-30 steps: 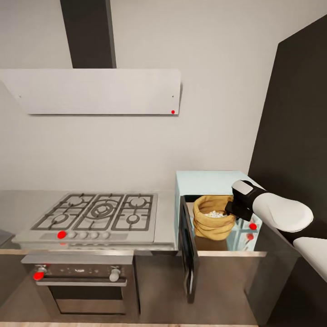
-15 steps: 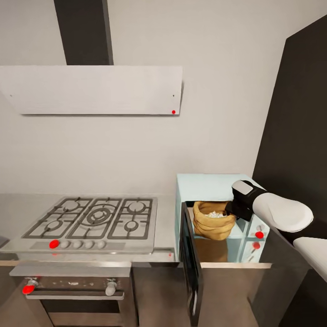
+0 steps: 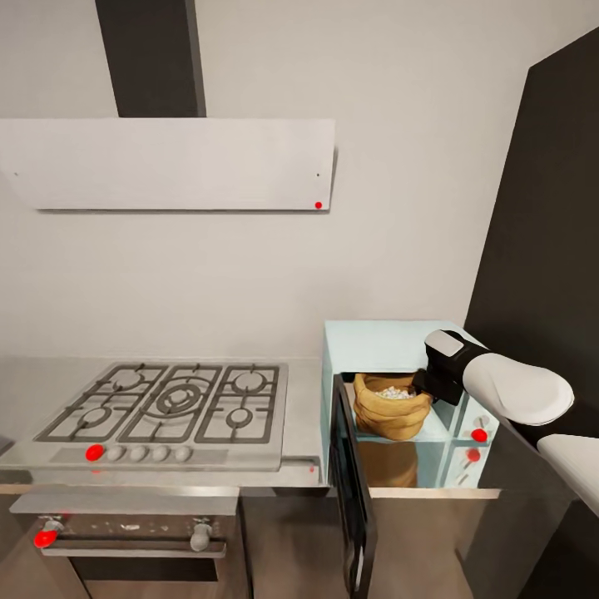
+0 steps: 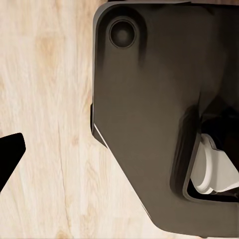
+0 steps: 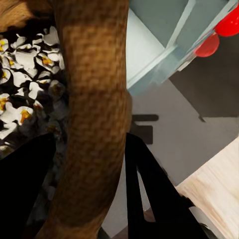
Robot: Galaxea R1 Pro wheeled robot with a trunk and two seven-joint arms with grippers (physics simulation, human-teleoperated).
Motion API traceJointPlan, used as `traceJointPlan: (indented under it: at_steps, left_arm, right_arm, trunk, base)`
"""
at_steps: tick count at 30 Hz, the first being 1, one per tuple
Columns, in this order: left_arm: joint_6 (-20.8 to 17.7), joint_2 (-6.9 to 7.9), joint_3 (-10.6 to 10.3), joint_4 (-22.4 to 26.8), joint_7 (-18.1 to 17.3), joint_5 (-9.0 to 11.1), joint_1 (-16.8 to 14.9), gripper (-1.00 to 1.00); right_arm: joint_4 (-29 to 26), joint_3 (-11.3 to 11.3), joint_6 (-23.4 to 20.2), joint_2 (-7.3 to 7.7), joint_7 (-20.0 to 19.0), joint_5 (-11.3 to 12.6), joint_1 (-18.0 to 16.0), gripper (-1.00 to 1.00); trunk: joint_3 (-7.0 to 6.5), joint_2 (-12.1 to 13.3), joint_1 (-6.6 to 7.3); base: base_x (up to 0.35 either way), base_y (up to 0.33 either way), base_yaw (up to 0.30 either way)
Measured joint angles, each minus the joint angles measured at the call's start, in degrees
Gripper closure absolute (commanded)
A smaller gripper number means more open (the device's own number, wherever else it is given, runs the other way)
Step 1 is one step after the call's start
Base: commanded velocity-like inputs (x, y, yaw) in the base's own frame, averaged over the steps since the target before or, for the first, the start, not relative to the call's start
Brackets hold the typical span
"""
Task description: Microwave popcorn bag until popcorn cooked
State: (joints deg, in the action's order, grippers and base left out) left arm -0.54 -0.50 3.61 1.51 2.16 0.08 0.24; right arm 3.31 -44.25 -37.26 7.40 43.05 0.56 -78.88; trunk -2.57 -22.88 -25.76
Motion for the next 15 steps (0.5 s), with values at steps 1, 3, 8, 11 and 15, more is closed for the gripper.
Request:
traceJointPlan:
  at_steps: [1, 3, 8, 11, 15]
  left_arm:
    - [0.0, 0.00, 0.0, 0.0, 0.0, 0.0, 0.0, -1.00]
    - [0.0, 0.02, 0.0, 0.0, 0.0, 0.0, 0.0, -1.00]
    - [0.0, 0.00, 0.0, 0.0, 0.0, 0.0, 0.0, -1.00]
    - [0.0, 0.00, 0.0, 0.0, 0.0, 0.0, 0.0, -1.00]
    - [0.0, 0.00, 0.0, 0.0, 0.0, 0.0, 0.0, -1.00]
  right_arm:
    - [0.0, 0.0, 0.0, 0.00, 0.0, 0.0, 0.0, 1.00]
    - [0.0, 0.0, 0.0, -0.01, 0.0, 0.0, 0.0, 1.00]
    - [0.0, 0.0, 0.0, -0.02, 0.0, 0.0, 0.0, 1.00]
    - [0.0, 0.0, 0.0, -0.02, 0.0, 0.0, 0.0, 1.00]
    - [0.0, 0.0, 0.0, 0.02, 0.0, 0.0, 0.0, 1.00]
  trunk:
    - [0.00, 0.0, 0.00]
    - [0.00, 0.0, 0.00]
    - [0.00, 0.0, 0.00]
    - [0.00, 0.0, 0.00]
    - [0.00, 0.0, 0.00]
  base:
    - [0.011, 0.000, 0.000]
    - [0.004, 0.000, 0.000]
    - [0.000, 0.000, 0.000]
    - [0.000, 0.000, 0.000]
    - [0.000, 0.000, 0.000]
